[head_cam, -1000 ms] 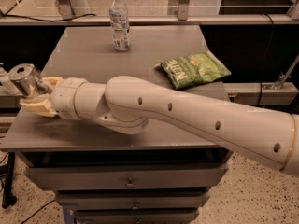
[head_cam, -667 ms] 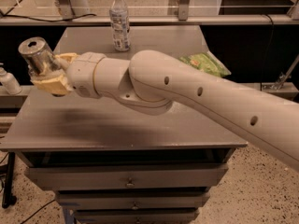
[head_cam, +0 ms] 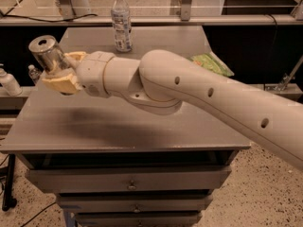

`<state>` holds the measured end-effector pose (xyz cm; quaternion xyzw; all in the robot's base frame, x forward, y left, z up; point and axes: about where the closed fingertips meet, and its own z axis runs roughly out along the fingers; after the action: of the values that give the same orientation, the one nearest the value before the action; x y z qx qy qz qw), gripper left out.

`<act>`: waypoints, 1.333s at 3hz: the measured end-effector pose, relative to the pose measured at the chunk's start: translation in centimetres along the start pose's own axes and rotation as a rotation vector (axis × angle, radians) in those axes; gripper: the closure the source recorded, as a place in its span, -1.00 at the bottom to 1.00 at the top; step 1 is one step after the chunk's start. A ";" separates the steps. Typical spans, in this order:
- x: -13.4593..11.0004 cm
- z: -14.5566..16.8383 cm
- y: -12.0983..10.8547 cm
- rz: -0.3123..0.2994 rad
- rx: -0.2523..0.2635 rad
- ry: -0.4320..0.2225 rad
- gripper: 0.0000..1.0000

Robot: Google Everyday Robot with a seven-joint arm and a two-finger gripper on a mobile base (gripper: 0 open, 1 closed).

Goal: Move redbull can near green jalapeno chip bag

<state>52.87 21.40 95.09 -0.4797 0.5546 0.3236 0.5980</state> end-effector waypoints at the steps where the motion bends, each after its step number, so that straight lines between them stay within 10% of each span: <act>1: 1.7 -2.9 -2.9 0.003 0.044 0.006 1.00; 4: 5.0 -17.2 -16.1 0.017 0.317 0.106 1.00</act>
Offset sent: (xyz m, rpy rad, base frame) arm 0.0762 -0.2149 -0.0273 -0.0462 0.0293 -0.3150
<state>62.44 -0.68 94.99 -0.3911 0.6337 0.2115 0.6331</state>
